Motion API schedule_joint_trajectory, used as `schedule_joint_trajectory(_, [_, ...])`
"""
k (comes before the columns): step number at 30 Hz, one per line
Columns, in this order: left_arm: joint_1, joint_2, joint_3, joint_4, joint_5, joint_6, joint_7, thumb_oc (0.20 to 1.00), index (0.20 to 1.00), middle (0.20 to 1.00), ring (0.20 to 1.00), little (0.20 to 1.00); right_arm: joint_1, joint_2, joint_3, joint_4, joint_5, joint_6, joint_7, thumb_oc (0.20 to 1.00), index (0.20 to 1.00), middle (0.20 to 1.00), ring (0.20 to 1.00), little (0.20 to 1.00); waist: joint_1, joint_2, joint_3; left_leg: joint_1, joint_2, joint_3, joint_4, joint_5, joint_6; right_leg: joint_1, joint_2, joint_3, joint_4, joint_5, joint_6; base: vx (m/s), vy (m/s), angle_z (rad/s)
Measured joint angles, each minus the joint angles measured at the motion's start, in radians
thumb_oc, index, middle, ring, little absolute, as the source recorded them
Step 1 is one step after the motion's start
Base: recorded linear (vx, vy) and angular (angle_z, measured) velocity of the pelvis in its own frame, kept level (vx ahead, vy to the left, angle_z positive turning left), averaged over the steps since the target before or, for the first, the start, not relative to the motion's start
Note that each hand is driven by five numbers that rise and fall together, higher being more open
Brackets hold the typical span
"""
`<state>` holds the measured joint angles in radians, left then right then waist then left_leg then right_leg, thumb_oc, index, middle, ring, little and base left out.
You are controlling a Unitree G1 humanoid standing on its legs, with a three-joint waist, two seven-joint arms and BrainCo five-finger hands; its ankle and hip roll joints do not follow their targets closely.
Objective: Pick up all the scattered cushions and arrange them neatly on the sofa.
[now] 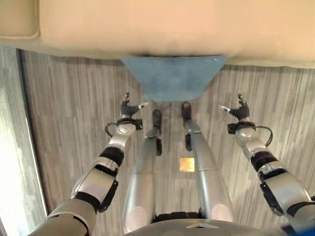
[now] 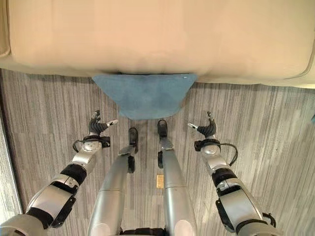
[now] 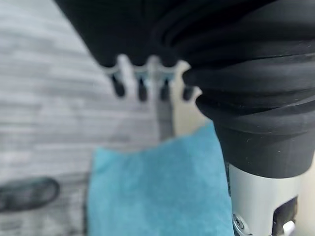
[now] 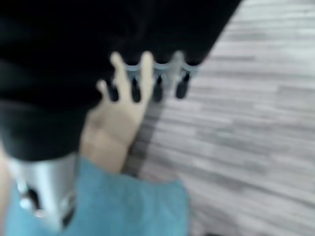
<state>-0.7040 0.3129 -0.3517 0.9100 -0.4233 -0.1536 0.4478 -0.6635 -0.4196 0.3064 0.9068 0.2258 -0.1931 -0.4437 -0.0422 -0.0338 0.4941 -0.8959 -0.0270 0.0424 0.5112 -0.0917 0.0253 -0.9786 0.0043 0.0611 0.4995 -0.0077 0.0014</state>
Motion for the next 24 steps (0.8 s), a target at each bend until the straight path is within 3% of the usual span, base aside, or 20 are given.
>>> schedule_joint_trajectory(2, [-0.099,0.008,-0.005,-0.002,0.000,-0.007,0.024,1.000,1.000,1.000,1.000,1.000,-0.095,-0.037,0.007,-0.004,0.015,-0.014,-0.028,1.000,1.000,1.000,1.000,1.000,0.001,0.003,0.012,-0.140,-0.005,-0.001,0.116,-0.029,-0.002,-0.141,-0.003,-0.004,0.119,-0.022,-0.019,0.01,-0.070,0.13])
schedule_joint_trajectory(9, [-0.202,0.026,-0.008,-0.042,-0.038,-0.009,0.065,1.000,1.000,1.000,1.000,1.000,-0.225,-0.058,0.026,-0.006,0.031,-0.029,-0.069,1.000,1.000,1.000,1.000,1.000,0.006,0.007,0.028,-0.325,-0.011,-0.003,0.239,-0.049,-0.010,-0.323,-0.008,-0.005,0.242,-0.049,-0.022,0.02,-0.049,0.08])
schedule_joint_trajectory(13, [-0.205,0.041,-0.004,-0.042,-0.038,-0.006,0.077,1.000,1.000,1.000,1.000,1.000,-0.221,-0.061,0.026,-0.008,0.042,-0.032,-0.072,1.000,1.000,1.000,1.000,1.000,0.003,0.007,0.026,-0.371,-0.012,-0.006,0.242,-0.047,-0.011,-0.369,-0.007,-0.006,0.245,-0.045,-0.019,0.00,-0.006,0.01])
schedule_joint_trajectory(24, [-0.479,0.175,-0.046,-0.016,-0.117,0.011,0.073,1.000,1.000,1.000,1.000,1.000,-0.410,-0.144,0.059,-0.027,0.130,-0.034,-0.057,1.000,1.000,1.000,1.000,1.000,-0.004,0.007,0.025,-0.533,-0.014,0.008,0.257,-0.038,-0.003,-0.525,-0.007,0.008,0.233,-0.021,-0.012,0.03,0.034,-0.03])
